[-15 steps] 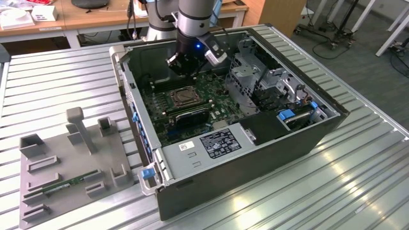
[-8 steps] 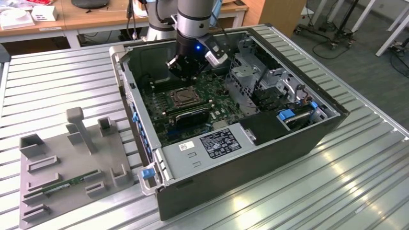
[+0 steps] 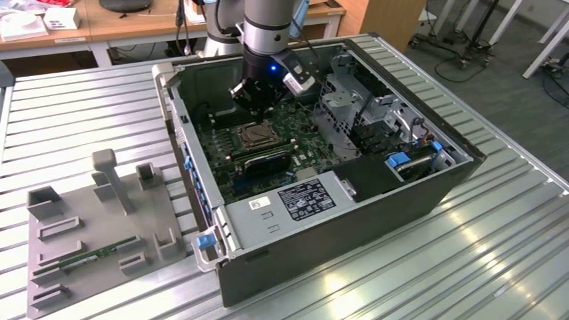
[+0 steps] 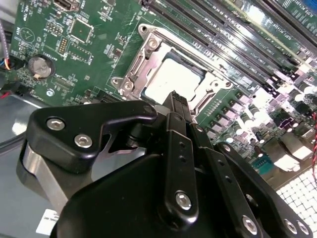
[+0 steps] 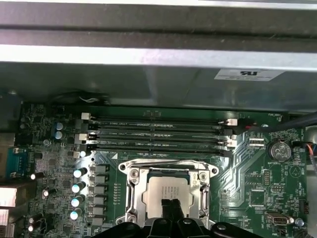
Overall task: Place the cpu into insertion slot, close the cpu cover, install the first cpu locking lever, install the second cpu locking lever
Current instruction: 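Install the first cpu locking lever, then install the second cpu locking lever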
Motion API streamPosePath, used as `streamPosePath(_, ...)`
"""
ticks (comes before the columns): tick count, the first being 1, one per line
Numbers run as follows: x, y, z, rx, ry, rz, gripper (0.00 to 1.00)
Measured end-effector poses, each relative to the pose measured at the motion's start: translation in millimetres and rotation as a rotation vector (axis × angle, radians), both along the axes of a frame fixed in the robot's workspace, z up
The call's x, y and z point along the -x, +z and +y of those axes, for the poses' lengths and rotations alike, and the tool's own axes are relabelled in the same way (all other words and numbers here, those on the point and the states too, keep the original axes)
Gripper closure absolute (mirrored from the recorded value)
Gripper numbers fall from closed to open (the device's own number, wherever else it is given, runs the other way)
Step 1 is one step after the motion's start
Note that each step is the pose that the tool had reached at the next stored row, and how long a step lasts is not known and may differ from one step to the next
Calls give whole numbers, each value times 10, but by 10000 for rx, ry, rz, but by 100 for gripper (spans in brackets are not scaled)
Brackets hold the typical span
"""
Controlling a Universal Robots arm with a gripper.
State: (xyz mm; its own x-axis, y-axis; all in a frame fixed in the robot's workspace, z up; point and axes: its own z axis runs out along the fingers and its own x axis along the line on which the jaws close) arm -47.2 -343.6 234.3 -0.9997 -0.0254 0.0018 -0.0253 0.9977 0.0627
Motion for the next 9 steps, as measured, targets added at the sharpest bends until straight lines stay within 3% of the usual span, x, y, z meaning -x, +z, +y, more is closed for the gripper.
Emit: streamPosePath(9,20,-5,-11,14,1,0,89)
